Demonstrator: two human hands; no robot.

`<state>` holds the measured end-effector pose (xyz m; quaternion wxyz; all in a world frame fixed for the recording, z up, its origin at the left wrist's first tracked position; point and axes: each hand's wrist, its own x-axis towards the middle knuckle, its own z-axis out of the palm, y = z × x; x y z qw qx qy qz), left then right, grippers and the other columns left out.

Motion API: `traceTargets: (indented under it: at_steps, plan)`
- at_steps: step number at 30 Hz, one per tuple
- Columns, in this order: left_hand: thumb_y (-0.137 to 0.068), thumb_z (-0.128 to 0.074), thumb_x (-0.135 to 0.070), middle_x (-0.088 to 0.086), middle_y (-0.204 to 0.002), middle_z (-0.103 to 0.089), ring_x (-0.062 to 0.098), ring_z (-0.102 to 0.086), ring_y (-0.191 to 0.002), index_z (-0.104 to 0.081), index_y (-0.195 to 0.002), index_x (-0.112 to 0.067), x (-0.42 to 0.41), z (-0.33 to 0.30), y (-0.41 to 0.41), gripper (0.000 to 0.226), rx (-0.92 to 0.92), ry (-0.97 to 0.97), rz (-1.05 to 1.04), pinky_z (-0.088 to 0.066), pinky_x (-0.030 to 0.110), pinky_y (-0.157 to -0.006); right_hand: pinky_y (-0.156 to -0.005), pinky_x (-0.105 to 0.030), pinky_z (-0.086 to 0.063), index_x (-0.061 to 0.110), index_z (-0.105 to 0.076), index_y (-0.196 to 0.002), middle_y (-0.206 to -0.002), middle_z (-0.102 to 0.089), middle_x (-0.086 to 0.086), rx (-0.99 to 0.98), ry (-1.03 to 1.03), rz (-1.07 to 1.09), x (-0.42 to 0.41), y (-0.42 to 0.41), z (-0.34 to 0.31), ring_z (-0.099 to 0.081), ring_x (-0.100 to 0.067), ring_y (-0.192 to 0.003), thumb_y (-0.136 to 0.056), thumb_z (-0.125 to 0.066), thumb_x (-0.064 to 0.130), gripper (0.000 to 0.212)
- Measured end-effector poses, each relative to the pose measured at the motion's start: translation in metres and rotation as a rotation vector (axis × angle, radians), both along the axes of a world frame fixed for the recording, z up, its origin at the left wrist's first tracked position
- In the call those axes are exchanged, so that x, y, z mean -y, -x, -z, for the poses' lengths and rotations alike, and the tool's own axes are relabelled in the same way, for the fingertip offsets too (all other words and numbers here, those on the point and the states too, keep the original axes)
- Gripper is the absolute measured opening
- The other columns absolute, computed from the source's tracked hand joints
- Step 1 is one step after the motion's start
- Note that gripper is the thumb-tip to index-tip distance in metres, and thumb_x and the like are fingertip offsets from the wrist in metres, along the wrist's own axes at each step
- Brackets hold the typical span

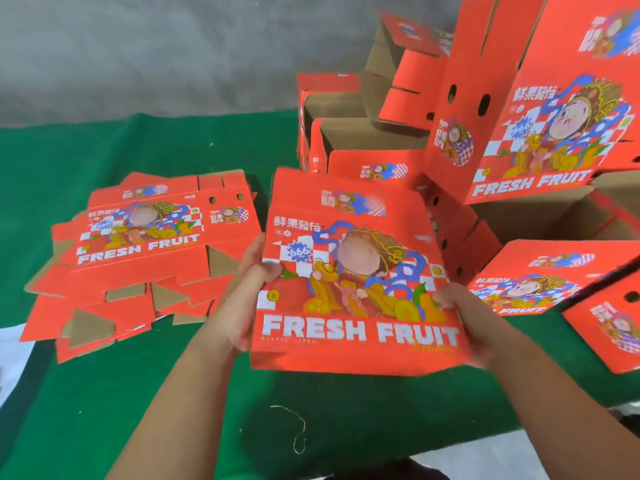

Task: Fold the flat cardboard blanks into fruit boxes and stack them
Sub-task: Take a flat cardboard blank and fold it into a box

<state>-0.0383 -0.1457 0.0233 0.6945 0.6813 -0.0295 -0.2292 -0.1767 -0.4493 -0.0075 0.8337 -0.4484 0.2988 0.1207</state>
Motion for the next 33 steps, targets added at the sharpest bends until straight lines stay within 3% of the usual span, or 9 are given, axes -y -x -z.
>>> traceTargets:
  at_steps: [4, 6, 12, 15, 17, 19, 23, 27, 33]
  plan:
    - [-0.084, -0.07, -0.011, -0.014, -0.149, -0.051, 0.007, -0.056, -0.131, -0.032, -0.147, -0.051, -0.006, 0.006, 0.005, 0.083, 0.442, 0.097, 0.236, -0.056, 0.027, -0.091, -0.08, -0.034, -0.061, 0.018, -0.056, -0.13, -0.106, -0.078, 0.003, 0.175, 0.332, 0.026, -0.007, 0.001, -0.005, -0.073, -0.023, -0.095, -0.066, -0.056, -0.001, 0.066]
    - [-0.076, -0.073, -0.006, 0.007, -0.145, -0.049, 0.019, -0.056, -0.129, -0.033, -0.13, -0.039, 0.009, 0.009, 0.004, 0.075, 0.51, 0.065, 0.178, -0.055, 0.037, -0.097, -0.055, -0.007, -0.043, 0.019, -0.054, -0.11, -0.064, -0.062, 0.03, 0.167, 0.688, 0.038, -0.012, 0.006, -0.012, -0.053, 0.007, -0.06, -0.063, -0.051, 0.011, 0.048]
    - [-0.069, -0.085, -0.028, -0.007, -0.129, -0.067, 0.0, -0.065, -0.113, -0.035, -0.144, -0.037, 0.018, 0.028, 0.023, 0.091, 0.385, 0.0, 0.161, -0.051, 0.015, -0.09, -0.047, -0.013, -0.03, 0.02, -0.059, -0.093, -0.052, -0.051, 0.021, 0.205, 0.835, 0.226, -0.025, 0.037, -0.009, -0.033, 0.002, -0.047, -0.065, -0.051, 0.014, 0.03]
    - [-0.065, -0.077, -0.041, -0.015, -0.085, -0.075, -0.003, -0.069, -0.074, -0.063, -0.112, -0.027, 0.011, 0.032, 0.014, 0.052, 0.144, 0.091, 0.113, -0.053, 0.015, -0.062, -0.061, -0.005, -0.042, 0.026, -0.061, -0.111, -0.08, -0.068, 0.03, 0.257, 0.92, 0.268, -0.035, 0.06, -0.005, -0.056, 0.011, -0.064, -0.065, -0.047, 0.01, 0.051]
    - [-0.095, -0.054, -0.036, -0.011, -0.09, -0.077, 0.0, -0.071, -0.081, -0.077, -0.079, -0.003, 0.007, 0.034, 0.009, 0.043, -0.006, 0.134, 0.03, -0.056, 0.022, -0.075, -0.069, -0.01, -0.048, 0.036, -0.053, -0.14, -0.106, -0.072, 0.016, 0.31, 0.937, 0.238, -0.049, 0.077, 0.007, -0.061, 0.002, -0.075, -0.07, -0.047, 0.006, 0.077]
    - [-0.106, -0.023, -0.033, 0.003, -0.129, -0.071, 0.015, -0.067, -0.118, -0.06, -0.133, 0.0, 0.003, 0.034, 0.014, 0.057, -0.086, 0.258, 0.051, -0.05, 0.037, -0.103, -0.062, -0.021, -0.05, 0.042, -0.046, -0.146, -0.107, -0.073, 0.008, 0.292, 0.88, 0.226, -0.066, 0.086, 0.016, -0.06, -0.008, -0.066, -0.07, -0.048, 0.008, 0.083]
    - [-0.109, -0.028, -0.008, -0.004, -0.075, -0.077, -0.006, -0.068, -0.074, -0.056, -0.098, 0.0, -0.005, 0.03, 0.044, 0.031, -0.098, 0.331, 0.247, -0.041, 0.021, -0.085, -0.065, -0.022, -0.051, 0.032, -0.06, -0.122, -0.093, -0.071, 0.018, 0.179, 0.91, 0.393, -0.054, 0.088, 0.018, -0.066, -0.003, -0.073, -0.069, -0.052, 0.01, 0.058]
    - [-0.076, -0.05, -0.013, 0.011, -0.139, -0.064, 0.028, -0.063, -0.116, -0.047, -0.15, -0.016, 0.043, 0.014, 0.066, 0.075, -0.217, 0.368, 0.157, -0.046, 0.048, -0.099, -0.063, -0.015, -0.051, 0.038, -0.063, -0.118, -0.094, -0.072, 0.016, 0.201, 0.863, 0.496, -0.026, 0.083, 0.003, -0.065, -0.004, -0.075, -0.069, -0.05, 0.007, 0.059]
    - [-0.058, -0.062, -0.009, 0.001, -0.124, -0.062, 0.031, -0.061, -0.096, -0.049, -0.142, -0.043, 0.06, 0.021, 0.074, 0.091, -0.324, 0.119, 0.466, -0.052, 0.045, -0.091, -0.07, -0.028, -0.046, 0.025, -0.059, -0.106, -0.089, -0.064, 0.014, 0.139, 0.888, 0.75, -0.015, 0.108, 0.017, -0.061, -0.004, -0.082, -0.067, -0.051, 0.014, 0.042]
